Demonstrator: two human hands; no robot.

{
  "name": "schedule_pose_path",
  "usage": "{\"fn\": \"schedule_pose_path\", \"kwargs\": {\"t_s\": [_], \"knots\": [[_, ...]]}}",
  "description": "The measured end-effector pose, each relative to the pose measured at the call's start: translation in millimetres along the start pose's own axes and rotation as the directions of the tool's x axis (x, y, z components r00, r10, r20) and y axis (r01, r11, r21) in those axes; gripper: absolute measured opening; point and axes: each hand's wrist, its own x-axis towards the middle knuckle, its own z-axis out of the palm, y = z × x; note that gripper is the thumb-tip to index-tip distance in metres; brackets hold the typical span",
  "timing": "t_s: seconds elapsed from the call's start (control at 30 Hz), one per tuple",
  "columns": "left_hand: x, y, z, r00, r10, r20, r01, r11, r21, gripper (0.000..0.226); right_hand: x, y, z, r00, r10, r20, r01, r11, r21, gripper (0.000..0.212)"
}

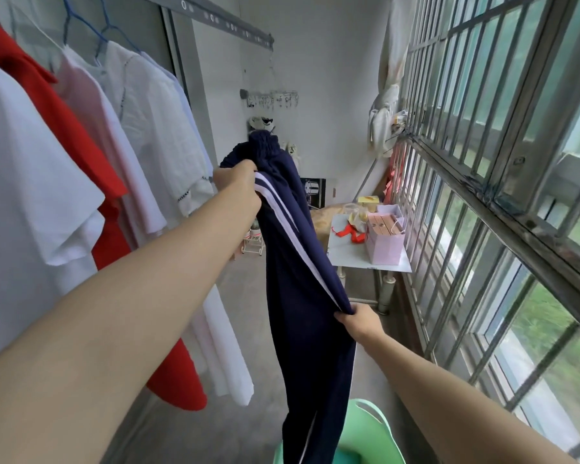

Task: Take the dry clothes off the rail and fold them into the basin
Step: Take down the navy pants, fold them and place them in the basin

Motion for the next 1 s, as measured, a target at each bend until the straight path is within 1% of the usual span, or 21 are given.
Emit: {"fn": "schedule_pose_path", "kwargs": {"t_s": [0.07, 0.1, 0.13, 0.17, 0.27, 0.37, 0.43, 0.47, 0.53, 0.57, 0.6, 0.63, 0.67, 0.7, 0.73, 0.77, 0.8, 0.83, 0.9, 0.97, 1.0], "knots": [[1, -14, -7, 1.000, -0.021, -0.017, 0.022, 0.999, 0.033, 0.034, 6, 9, -6, 0.999, 0.029, -0.022, -0.029, 1.000, 0.011, 0.013], [1, -22, -12, 0.999, -0.040, -0.023, 0.041, 0.998, 0.053, 0.021, 8, 12, -10, 0.999, 0.040, -0.035, -0.039, 0.998, 0.040, 0.014], [2, -31, -17, 0.998, -0.056, -0.032, 0.058, 0.996, 0.067, 0.015, 9, 13, -14, 0.998, 0.049, -0.048, -0.046, 0.996, 0.076, 0.012], [4, -42, -23, 0.996, -0.076, -0.041, 0.079, 0.993, 0.083, 0.017, 11, 15, -18, 0.996, 0.056, -0.066, -0.049, 0.993, 0.108, 0.012], [21, -85, -42, 0.989, -0.123, -0.082, 0.135, 0.979, 0.152, 0.043, 15, 10, -29, 0.996, 0.011, -0.090, -0.001, 0.994, 0.109, 0.025], [27, -122, -57, 0.966, -0.234, -0.111, 0.254, 0.936, 0.244, 0.053, 14, -7, -35, 0.997, -0.048, -0.059, 0.051, 0.997, 0.064, 0.025], [31, -145, -60, 0.964, -0.261, -0.047, 0.262, 0.909, 0.324, 0.058, 15, -16, -35, 0.996, -0.087, -0.037, 0.089, 0.994, 0.064, 0.027], [29, -151, -60, 0.964, -0.264, 0.014, 0.242, 0.903, 0.355, 0.063, 14, -22, -36, 0.994, -0.103, -0.025, 0.104, 0.992, 0.065, 0.029], [17, -151, -58, 0.953, -0.243, 0.180, 0.138, 0.879, 0.457, 0.075, 12, -34, -37, 0.992, -0.130, 0.005, 0.129, 0.989, 0.070, 0.028], [7, -146, -56, 0.936, -0.211, 0.281, 0.027, 0.841, 0.541, 0.080, 11, -39, -38, 0.990, -0.142, 0.015, 0.140, 0.987, 0.075, 0.027], [-4, -139, -54, 0.896, -0.175, 0.407, -0.124, 0.783, 0.609, 0.081, 9, -45, -40, 0.988, -0.152, 0.022, 0.150, 0.986, 0.079, 0.025], [-16, -134, -51, 0.825, -0.168, 0.540, -0.264, 0.731, 0.630, 0.082, 8, -51, -42, 0.986, -0.165, 0.025, 0.162, 0.983, 0.086, 0.020], [-27, -131, -47, 0.719, -0.208, 0.664, -0.367, 0.697, 0.616, 0.083, 5, -55, -43, 0.985, -0.172, 0.035, 0.168, 0.981, 0.093, 0.011], [-39, -130, -42, 0.603, -0.273, 0.749, -0.439, 0.671, 0.598, 0.086, 2, -60, -44, 0.982, -0.181, 0.045, 0.176, 0.979, 0.102, 0.007], [-47, -134, -38, 0.511, -0.320, 0.798, -0.517, 0.627, 0.583, 0.089, -2, -63, -45, 0.980, -0.192, 0.058, 0.185, 0.977, 0.107, 0.014], [-52, -139, -35, 0.474, -0.337, 0.814, -0.594, 0.560, 0.578, 0.089, -6, -64, -46, 0.976, -0.207, 0.074, 0.198, 0.974, 0.109, 0.021], [-56, -144, -33, 0.477, -0.322, 0.818, -0.644, 0.506, 0.574, 0.084, -10, -65, -47, 0.971, -0.220, 0.093, 0.210, 0.972, 0.109, 0.024], [-58, -148, -32, 0.501, -0.299, 0.812, -0.657, 0.480, 0.582, 0.074, -14, -66, -48, 0.966, -0.232, 0.118, 0.219, 0.970, 0.109, 0.024], [-63, -152, -32, 0.532, -0.257, 0.807, -0.633, 0.513, 0.580, 0.048, -20, -63, -52, 0.960, -0.222, 0.168, 0.208, 0.973, 0.096, 0.022], [-65, -152, -30, 0.514, -0.244, 0.823, -0.619, 0.559, 0.552, 0.024, -23, -59, -60, 0.960, -0.196, 0.202, 0.180, 0.979, 0.096, 0.031], [-66, -150, -29, 0.501, -0.239, 0.832, -0.619, 0.573, 0.537, 0.021, -24, -56, -64, 0.956, -0.188, 0.224, 0.162, 0.978, 0.132, 0.035]]}}
